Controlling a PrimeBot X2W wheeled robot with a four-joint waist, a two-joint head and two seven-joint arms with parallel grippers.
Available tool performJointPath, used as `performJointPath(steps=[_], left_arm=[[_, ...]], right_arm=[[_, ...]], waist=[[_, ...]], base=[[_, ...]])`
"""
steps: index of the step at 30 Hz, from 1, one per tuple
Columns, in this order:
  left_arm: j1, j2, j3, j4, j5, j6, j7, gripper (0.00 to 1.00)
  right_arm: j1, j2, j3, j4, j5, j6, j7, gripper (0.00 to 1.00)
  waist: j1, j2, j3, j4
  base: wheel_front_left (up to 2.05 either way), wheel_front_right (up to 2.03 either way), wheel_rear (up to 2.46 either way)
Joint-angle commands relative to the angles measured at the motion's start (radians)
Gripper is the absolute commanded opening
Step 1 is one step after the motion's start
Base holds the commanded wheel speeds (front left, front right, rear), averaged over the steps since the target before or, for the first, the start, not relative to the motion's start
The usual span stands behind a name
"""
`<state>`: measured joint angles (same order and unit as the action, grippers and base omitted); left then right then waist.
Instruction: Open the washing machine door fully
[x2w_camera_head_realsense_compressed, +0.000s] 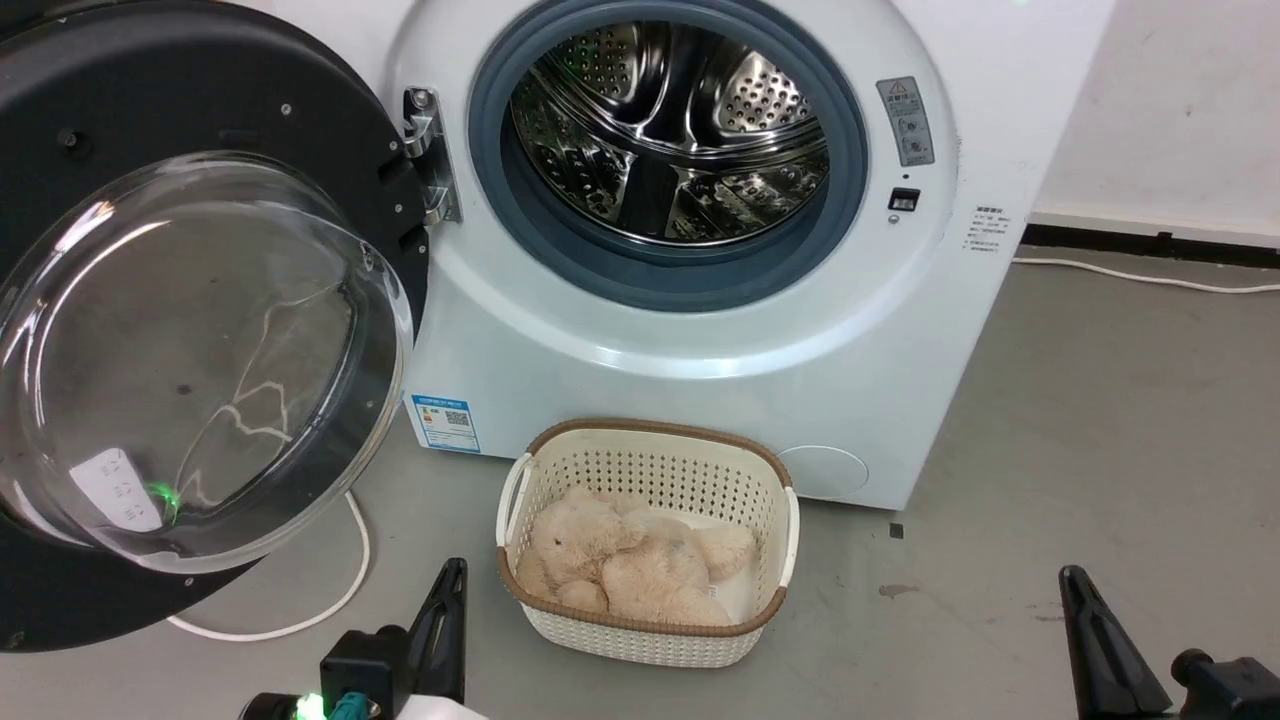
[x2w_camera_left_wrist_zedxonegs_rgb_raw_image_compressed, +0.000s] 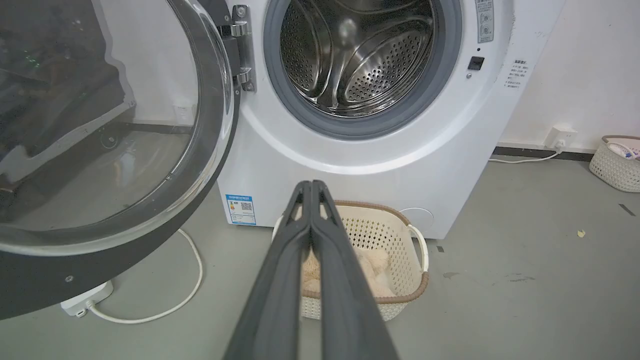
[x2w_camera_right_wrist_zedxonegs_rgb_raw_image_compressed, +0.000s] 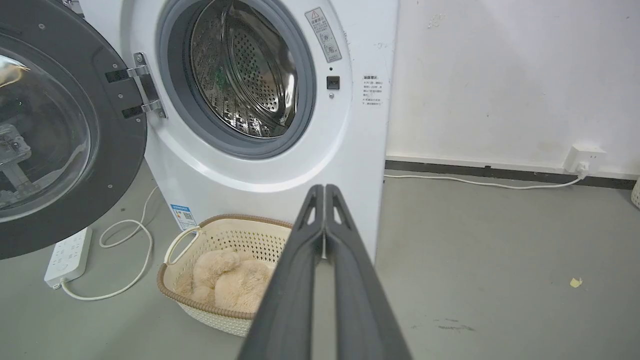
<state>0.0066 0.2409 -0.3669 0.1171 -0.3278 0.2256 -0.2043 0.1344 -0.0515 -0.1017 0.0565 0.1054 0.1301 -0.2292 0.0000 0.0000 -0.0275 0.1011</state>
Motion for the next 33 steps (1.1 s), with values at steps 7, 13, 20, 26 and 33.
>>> performJointPath(steps=[7,13,20,26,33], left_arm=[[-0.001,-0.014,0.031,-0.012,0.028,-0.018,0.016,0.00],[-0.001,-0.024,0.050,-0.018,0.045,-0.030,0.026,0.00],[-0.002,-0.036,0.072,-0.025,0.064,-0.044,0.039,0.00],[-0.002,-0.046,0.091,-0.031,0.081,-0.055,0.049,0.00],[-0.002,-0.057,0.113,-0.037,0.101,-0.069,0.062,0.00]], right_arm=[[-0.017,0.000,0.009,-0.007,-0.011,0.000,0.018,0.00],[-0.024,0.000,0.014,-0.010,-0.016,0.000,0.030,0.00],[-0.031,0.000,0.020,-0.013,-0.022,0.000,0.044,0.00],[-0.038,0.000,0.025,-0.016,-0.028,0.000,0.056,0.00],[-0.046,0.000,0.031,-0.019,-0.034,0.000,0.070,0.00]], waist=[[0.0000,0.0000,0.002,-0.007],[0.0000,0.0000,0.003,-0.012],[0.0000,0.0000,0.005,-0.018],[0.0000,0.0000,0.006,-0.023],[0.0000,0.0000,0.008,-0.030]], base=[[0.00,0.00,0.00],[0.00,0.00,0.00],[0.00,0.00,0.00],[0.00,0.00,0.00],[0.00,0.00,0.00]])
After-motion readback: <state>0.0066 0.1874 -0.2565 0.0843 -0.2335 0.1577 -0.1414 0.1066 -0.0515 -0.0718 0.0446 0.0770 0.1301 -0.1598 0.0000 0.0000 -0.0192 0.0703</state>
